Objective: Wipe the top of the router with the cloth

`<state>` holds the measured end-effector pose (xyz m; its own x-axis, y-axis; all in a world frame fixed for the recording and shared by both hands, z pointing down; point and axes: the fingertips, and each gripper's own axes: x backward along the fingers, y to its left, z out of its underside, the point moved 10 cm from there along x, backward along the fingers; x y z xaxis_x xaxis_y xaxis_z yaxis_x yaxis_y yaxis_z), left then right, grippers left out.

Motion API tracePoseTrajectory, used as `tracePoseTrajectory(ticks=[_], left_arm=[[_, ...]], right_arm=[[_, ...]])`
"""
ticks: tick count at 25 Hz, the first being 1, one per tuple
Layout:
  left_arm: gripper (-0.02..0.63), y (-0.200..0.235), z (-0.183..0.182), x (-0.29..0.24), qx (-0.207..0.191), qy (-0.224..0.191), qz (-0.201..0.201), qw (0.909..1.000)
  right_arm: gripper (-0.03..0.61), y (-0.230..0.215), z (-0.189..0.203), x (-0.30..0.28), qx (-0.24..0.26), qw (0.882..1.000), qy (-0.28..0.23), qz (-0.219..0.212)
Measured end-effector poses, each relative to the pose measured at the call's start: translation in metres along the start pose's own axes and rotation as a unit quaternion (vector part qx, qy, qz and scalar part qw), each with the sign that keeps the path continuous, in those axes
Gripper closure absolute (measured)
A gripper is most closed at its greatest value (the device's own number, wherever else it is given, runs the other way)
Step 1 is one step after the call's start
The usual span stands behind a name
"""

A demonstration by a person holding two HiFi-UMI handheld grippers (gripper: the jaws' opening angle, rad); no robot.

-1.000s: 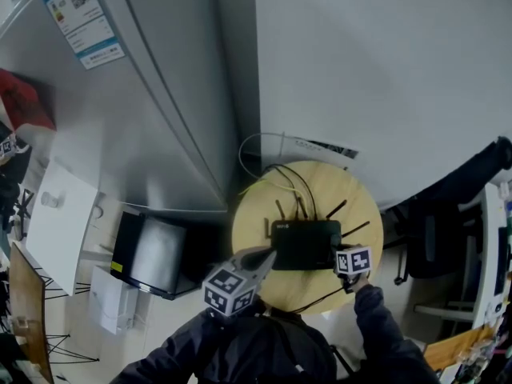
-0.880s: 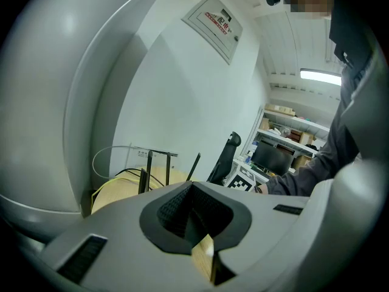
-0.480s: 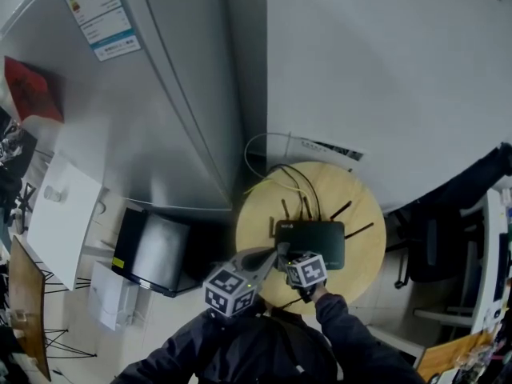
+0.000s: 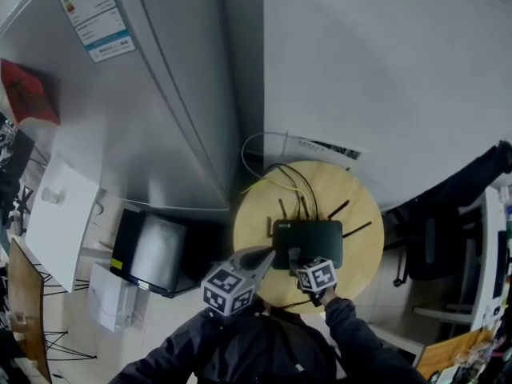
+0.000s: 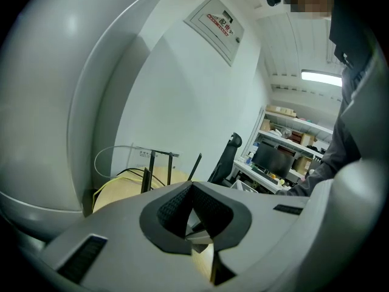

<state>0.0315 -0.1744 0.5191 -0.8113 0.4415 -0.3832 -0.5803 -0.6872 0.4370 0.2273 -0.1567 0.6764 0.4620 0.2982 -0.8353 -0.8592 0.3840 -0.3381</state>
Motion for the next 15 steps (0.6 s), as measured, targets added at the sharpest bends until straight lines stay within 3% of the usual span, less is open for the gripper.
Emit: tracePoseTrajectory(ticks=[10, 15], left_arm=[[0.614, -0.004, -0.003, -0.012, -0.01, 0.011, 0.016, 0.9998], [0.614, -0.007, -0.003, -0.016, -0.013, 0.016, 0.016, 0.9997]], right_arm=[[0.508, -0.098, 0.058, 0.061, -0.069, 0.995, -0.02, 0.071], [0.508, -0.106, 0.061, 0.066, -0.07, 0.994, -0.025, 0.077]])
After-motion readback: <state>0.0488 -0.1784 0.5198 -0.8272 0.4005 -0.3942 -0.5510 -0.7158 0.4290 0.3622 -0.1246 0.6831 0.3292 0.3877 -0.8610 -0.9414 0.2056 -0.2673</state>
